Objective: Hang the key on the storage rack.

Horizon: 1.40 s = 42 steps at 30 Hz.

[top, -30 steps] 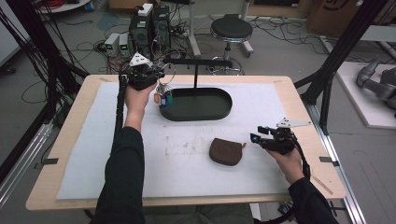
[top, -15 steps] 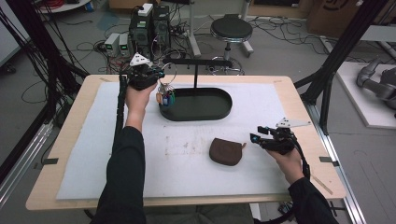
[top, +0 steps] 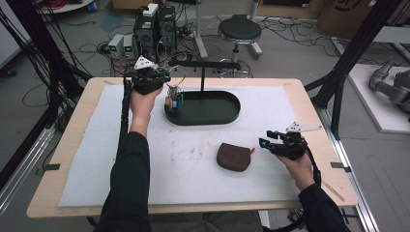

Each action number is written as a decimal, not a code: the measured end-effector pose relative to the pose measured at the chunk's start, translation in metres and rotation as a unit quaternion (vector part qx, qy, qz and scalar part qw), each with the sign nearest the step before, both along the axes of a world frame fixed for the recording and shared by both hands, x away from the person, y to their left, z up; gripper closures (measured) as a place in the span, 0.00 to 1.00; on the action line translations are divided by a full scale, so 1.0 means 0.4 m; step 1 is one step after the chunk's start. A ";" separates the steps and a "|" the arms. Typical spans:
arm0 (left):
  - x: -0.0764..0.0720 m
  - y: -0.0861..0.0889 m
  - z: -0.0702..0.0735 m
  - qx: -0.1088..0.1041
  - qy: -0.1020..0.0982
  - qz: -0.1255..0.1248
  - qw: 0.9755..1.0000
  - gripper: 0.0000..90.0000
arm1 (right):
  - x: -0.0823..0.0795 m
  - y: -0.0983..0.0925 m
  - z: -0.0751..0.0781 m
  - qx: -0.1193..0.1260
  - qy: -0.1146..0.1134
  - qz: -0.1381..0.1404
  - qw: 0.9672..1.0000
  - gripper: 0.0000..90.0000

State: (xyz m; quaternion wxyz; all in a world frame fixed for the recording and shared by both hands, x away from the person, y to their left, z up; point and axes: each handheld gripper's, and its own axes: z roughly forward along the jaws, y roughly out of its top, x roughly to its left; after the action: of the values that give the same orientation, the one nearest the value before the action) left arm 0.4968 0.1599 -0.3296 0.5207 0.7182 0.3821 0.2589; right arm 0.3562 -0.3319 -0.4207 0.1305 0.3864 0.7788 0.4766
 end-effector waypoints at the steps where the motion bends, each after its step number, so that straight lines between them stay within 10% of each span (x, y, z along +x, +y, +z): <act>1: -0.001 0.001 0.000 -0.003 0.002 -0.002 1.000 0.88 | 0.000 0.000 0.000 0.000 0.000 0.000 1.000 0.48; 12: -0.069 0.008 0.023 0.008 -0.010 -0.013 1.000 0.53 | 0.002 0.001 -0.001 -0.004 0.000 -0.001 1.000 0.48; 27: -0.285 0.053 -0.006 0.013 -0.031 -0.062 0.998 0.33 | -0.001 0.007 -0.003 -0.014 0.002 -0.005 1.000 0.48; 42: -0.434 0.123 -0.129 0.019 0.000 -0.042 0.999 0.26 | 0.000 0.001 -0.003 -0.012 0.004 -0.013 1.000 0.46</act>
State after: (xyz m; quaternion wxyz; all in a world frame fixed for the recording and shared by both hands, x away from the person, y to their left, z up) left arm 0.3234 0.2091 -0.3811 0.5173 0.7435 0.3466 0.2438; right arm 0.3561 -0.3315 -0.4217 0.1382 0.3963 0.7801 0.4641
